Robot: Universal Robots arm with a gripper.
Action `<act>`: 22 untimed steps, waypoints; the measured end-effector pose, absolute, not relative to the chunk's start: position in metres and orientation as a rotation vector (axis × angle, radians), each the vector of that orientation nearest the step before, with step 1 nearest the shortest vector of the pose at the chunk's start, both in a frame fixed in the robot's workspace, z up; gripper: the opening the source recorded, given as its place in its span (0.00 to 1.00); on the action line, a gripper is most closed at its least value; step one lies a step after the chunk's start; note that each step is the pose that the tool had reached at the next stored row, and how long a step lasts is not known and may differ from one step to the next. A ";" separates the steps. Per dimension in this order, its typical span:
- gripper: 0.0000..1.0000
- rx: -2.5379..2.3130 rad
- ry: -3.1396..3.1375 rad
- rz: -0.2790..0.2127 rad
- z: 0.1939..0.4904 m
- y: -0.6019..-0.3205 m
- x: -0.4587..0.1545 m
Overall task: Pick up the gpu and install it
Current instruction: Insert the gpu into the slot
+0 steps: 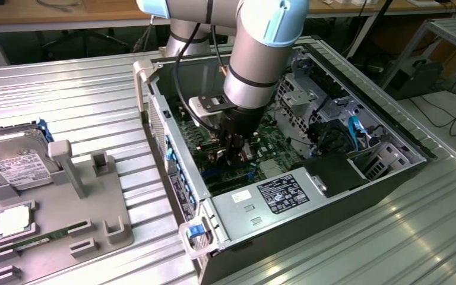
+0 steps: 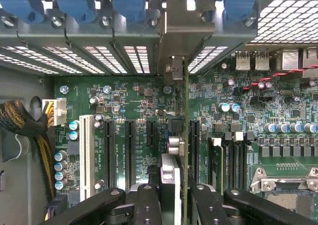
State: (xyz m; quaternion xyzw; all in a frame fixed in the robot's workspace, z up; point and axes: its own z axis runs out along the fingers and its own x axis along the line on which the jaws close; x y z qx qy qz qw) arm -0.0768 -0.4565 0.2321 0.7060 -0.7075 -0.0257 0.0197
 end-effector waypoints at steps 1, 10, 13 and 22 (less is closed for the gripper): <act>0.28 2.191 -2.195 -0.080 0.232 -0.457 -0.077; 0.28 2.191 -2.195 -0.080 0.226 -0.456 -0.077; 0.28 2.191 -2.195 -0.080 0.226 -0.456 -0.077; 0.28 2.191 -2.196 -0.079 0.226 -0.456 -0.077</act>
